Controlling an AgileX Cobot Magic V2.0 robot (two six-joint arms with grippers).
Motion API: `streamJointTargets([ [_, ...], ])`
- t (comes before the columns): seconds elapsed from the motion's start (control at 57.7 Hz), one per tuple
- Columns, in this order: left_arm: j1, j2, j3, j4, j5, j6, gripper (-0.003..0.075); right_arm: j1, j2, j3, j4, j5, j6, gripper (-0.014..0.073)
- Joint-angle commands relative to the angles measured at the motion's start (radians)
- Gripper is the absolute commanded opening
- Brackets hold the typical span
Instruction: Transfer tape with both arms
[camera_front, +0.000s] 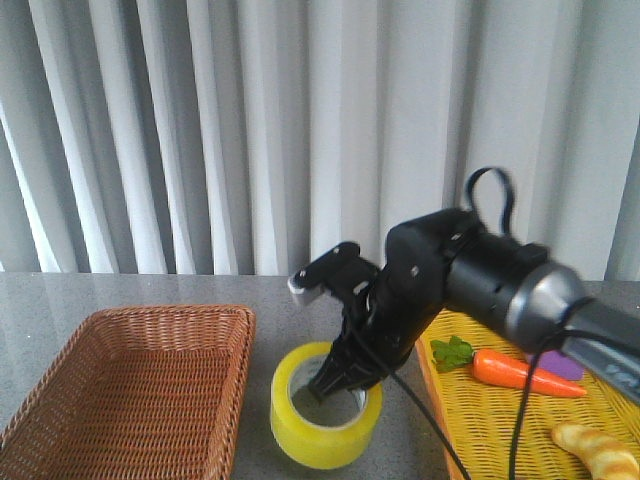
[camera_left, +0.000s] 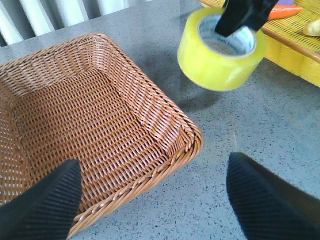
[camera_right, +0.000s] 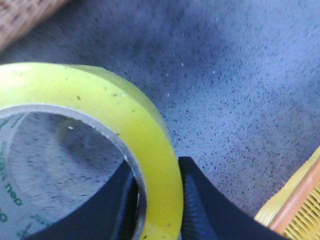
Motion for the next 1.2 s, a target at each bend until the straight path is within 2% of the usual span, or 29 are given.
streamJointTargets([
  [0.0, -0.008, -0.001, -0.033, -0.019, -0.070, -0.001, 0.0581, -0.005, -0.021, -0.033, -0.071, -0.051, 0.034, 0.0122],
  [0.156, -0.008, -0.001, -0.033, -0.019, -0.070, -0.001, 0.0581, -0.006, 0.016, -0.033, -0.070, -0.045, 0.025, 0.0152],
  [0.243, -0.008, -0.001, -0.033, -0.019, -0.070, -0.001, 0.0581, -0.006, 0.029, -0.033, -0.066, -0.052, 0.025, 0.0203],
  [0.468, -0.008, -0.001, -0.033, -0.019, -0.070, -0.001, 0.0581, -0.006, 0.022, -0.033, -0.073, -0.051, 0.037, 0.0449],
  [0.554, -0.008, -0.001, -0.033, -0.019, -0.070, -0.001, 0.0581, -0.006, -0.006, -0.033, -0.073, -0.046, 0.054, 0.0507],
  [0.71, -0.008, -0.001, -0.033, -0.019, -0.070, -0.001, 0.0581, -0.006, -0.109, -0.033, -0.070, -0.027, 0.056, 0.0507],
  [0.849, -0.008, -0.001, -0.033, -0.019, -0.070, -0.001, 0.0581, -0.031, -0.216, -0.008, 0.001, -0.020, 0.060, 0.0489],
  [1.005, -0.008, -0.001, -0.033, -0.019, -0.070, -0.001, 0.0581, -0.146, -0.357, 0.127, 0.135, -0.073, 0.036, 0.0470],
  [1.178, -0.008, -0.001, -0.033, -0.019, -0.070, -0.001, 0.0581, -0.304, -0.545, 0.379, 0.291, -0.160, -0.036, 0.0459],
])
